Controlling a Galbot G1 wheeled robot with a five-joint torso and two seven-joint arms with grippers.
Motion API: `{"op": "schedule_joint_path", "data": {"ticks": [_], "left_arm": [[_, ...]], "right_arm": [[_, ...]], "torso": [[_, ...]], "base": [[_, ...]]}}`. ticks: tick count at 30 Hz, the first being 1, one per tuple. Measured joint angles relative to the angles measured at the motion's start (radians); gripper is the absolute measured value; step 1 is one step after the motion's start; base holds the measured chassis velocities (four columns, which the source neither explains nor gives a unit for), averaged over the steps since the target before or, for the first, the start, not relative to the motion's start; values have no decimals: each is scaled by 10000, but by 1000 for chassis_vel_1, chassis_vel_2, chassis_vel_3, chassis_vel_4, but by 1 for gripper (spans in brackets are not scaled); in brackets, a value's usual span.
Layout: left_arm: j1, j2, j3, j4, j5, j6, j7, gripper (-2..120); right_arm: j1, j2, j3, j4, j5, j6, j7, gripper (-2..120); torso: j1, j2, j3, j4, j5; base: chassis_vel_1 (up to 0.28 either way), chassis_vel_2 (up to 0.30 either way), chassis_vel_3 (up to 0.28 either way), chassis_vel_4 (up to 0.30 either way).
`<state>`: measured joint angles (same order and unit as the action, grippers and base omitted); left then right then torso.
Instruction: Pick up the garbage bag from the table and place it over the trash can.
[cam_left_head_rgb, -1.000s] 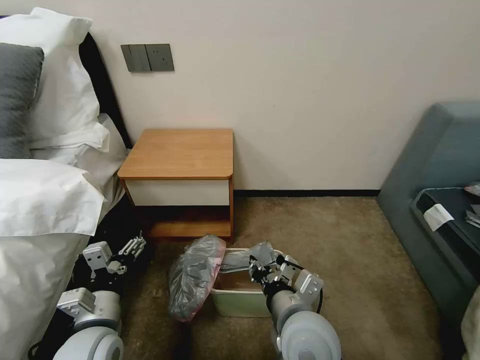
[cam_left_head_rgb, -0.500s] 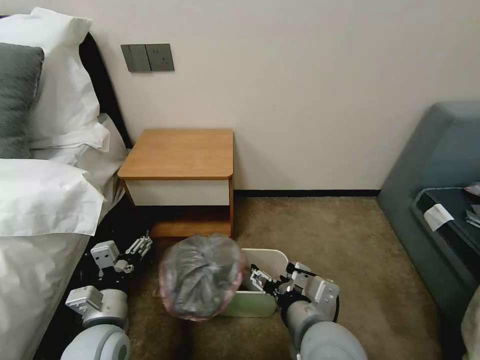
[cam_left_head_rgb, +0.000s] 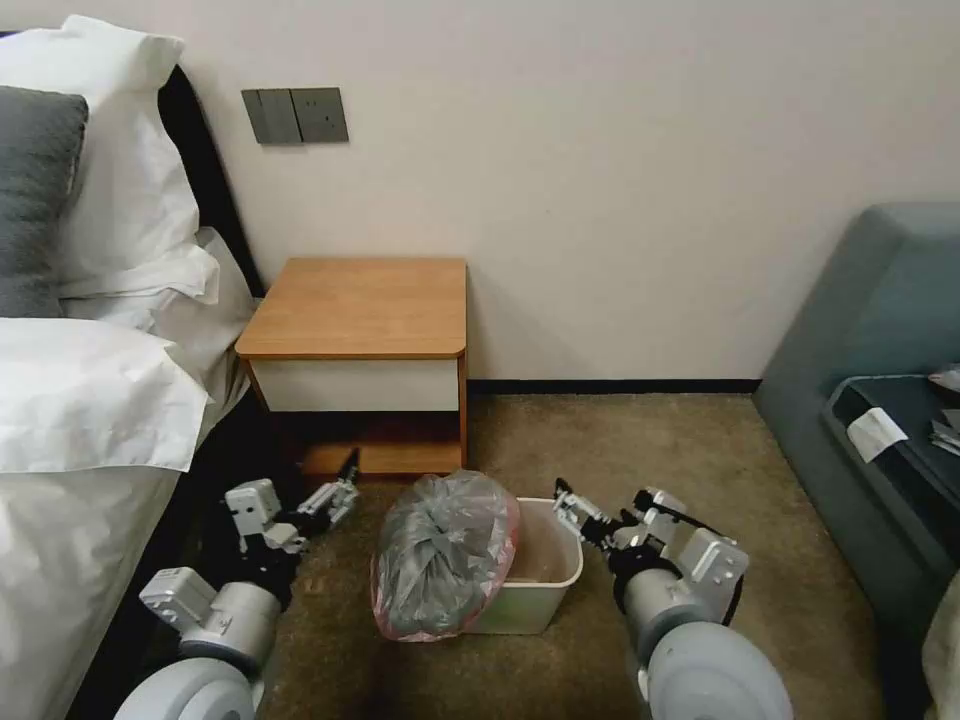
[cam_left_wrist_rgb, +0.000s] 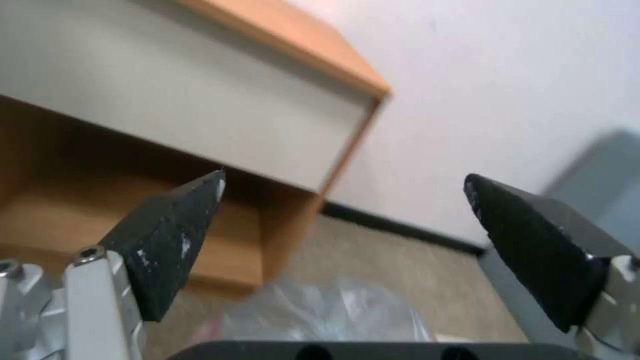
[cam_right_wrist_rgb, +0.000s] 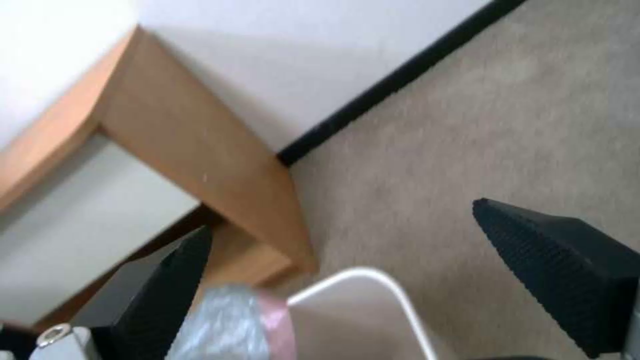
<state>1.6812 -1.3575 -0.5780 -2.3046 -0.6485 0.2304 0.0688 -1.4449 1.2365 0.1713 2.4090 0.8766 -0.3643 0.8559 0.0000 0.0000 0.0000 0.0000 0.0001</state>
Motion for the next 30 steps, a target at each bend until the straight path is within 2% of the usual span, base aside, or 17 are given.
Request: {"op": "schedule_joint_path", "data": {"ticks": [1,2,3,4,5,7,9,14,23,30], "left_arm": [[0,-41,176,110,337,-18,44,95],[-21,-102,432,124,735,308,-157,97],[-79,-157,624,93,842,782,-410,98],[-79,-157,624,93,842,782,-410,98],[-169,-247,781,79,863,1262,-594,97],[-345,-411,944,195,1078,1669,-810,96],[-417,-488,1002,271,1216,1833,-900,97],[-754,-873,1115,496,1939,3010,-1416,99],[-883,-1138,1144,667,2883,3761,-1851,93],[-1059,-1259,1134,716,2891,4451,-1600,85]], "right_arm": [[-16,10,56,3,-28,40,-21,100],[-30,23,107,9,-48,76,-37,100],[-40,36,124,9,-68,118,-58,100],[-40,36,124,9,-68,118,-58,100],[-57,61,135,8,-114,173,-76,100],[-91,123,134,6,-214,260,-108,100],[-107,146,129,6,-248,289,-123,100],[-236,189,142,-16,-448,471,-181,100],[-480,247,250,-61,-847,799,-292,100],[-651,306,237,24,-1111,926,-354,100]], "torso": [[0,0,0,-1,-1],[0,0,0,1,0],[0,0,0,1,1],[0,0,0,1,1],[0,0,0,0,-2],[0,0,0,0,3],[0,0,0,0,1],[0,0,0,0,0],[0,0,0,0,1],[0,0,0,0,0]], "base": [[0,0,0,0],[0,0,0,0],[0,0,0,0],[0,0,0,0],[0,0,0,0],[0,0,0,0],[0,0,0,0],[0,0,0,0],[0,0,0,0],[0,0,0,0]]}}
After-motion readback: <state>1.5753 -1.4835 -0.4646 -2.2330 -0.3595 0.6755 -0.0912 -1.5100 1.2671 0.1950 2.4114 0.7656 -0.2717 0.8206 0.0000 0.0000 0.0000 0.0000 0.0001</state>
